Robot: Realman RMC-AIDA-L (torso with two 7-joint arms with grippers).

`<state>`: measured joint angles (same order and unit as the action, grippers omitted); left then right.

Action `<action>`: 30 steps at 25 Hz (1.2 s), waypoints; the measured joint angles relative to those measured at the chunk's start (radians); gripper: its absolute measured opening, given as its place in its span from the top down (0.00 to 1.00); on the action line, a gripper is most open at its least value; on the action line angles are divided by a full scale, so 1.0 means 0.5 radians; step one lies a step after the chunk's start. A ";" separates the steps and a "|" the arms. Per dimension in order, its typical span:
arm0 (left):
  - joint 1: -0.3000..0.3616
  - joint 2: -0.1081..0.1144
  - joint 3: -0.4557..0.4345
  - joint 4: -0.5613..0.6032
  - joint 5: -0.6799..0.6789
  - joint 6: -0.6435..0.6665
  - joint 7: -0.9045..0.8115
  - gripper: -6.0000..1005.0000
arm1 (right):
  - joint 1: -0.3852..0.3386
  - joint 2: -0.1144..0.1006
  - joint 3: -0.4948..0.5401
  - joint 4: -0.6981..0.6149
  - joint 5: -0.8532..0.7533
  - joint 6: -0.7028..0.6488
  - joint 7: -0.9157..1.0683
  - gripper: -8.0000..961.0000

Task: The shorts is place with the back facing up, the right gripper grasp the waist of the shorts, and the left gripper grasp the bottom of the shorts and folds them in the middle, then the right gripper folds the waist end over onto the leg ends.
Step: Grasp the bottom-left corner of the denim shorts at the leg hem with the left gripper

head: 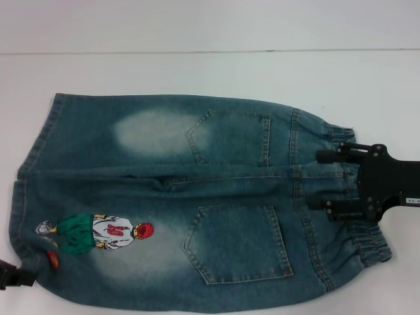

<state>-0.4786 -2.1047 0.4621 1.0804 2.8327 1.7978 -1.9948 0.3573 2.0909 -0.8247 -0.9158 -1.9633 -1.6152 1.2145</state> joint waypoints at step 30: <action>0.000 0.012 0.002 -0.008 -0.004 0.195 -0.071 0.44 | -0.009 -0.003 0.017 -0.012 0.000 -0.019 -0.009 0.11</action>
<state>-0.4786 -2.0985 0.4632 1.0765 2.8305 1.8954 -2.0301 0.3527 2.0892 -0.8163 -0.9220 -1.9635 -1.6247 1.2099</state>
